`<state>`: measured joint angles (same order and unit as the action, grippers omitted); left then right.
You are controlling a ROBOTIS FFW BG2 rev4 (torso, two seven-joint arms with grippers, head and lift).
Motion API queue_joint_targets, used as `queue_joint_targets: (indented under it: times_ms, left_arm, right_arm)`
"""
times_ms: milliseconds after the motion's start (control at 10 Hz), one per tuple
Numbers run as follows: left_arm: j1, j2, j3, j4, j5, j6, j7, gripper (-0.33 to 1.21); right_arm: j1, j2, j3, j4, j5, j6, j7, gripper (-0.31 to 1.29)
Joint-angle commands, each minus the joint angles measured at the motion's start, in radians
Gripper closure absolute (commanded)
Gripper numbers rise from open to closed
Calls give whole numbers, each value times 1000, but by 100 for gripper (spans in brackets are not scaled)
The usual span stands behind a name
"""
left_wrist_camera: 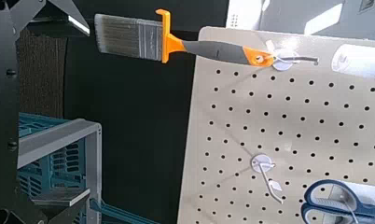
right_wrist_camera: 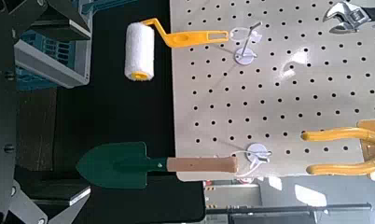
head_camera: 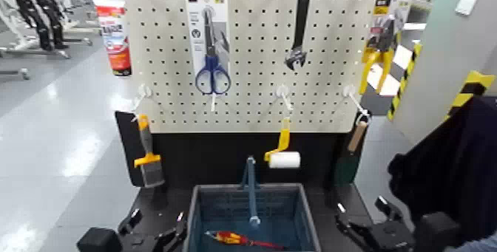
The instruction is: Put the tool with the wooden handle into the crate.
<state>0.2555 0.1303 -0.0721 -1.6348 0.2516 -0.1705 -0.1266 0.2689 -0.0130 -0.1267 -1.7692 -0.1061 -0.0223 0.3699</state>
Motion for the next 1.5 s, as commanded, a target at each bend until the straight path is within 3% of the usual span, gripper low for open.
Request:
queue_joint_targets:
  times_ms: [100, 300, 600, 900, 1100, 1500]
  left_arm:
    - [-2, 0, 0, 3, 2, -1, -1, 11]
    - [-4, 0, -2, 4, 2, -1, -1, 11]
    - [-5, -3, 2, 7, 2, -4, -2, 11]
    - [-7, -4, 2, 10, 2, -7, -4, 11]
    - [-7, -6, 3, 12, 2, -7, -4, 11]
    - [-9, -8, 5, 13, 2, -10, -5, 11]
  right_arm:
    - [-59, -24, -93, 4, 3, 67, 96, 14]
    - [-103, -64, -123, 5, 3, 122, 158, 14]
    - [-178, -136, -134, 45, -27, 176, 225, 14]
    - [-267, -209, -111, 143, -90, 211, 319, 15]
    - [-310, -248, -100, 185, -90, 226, 363, 15]
    - [-422, -294, -51, 306, -78, 208, 406, 15]
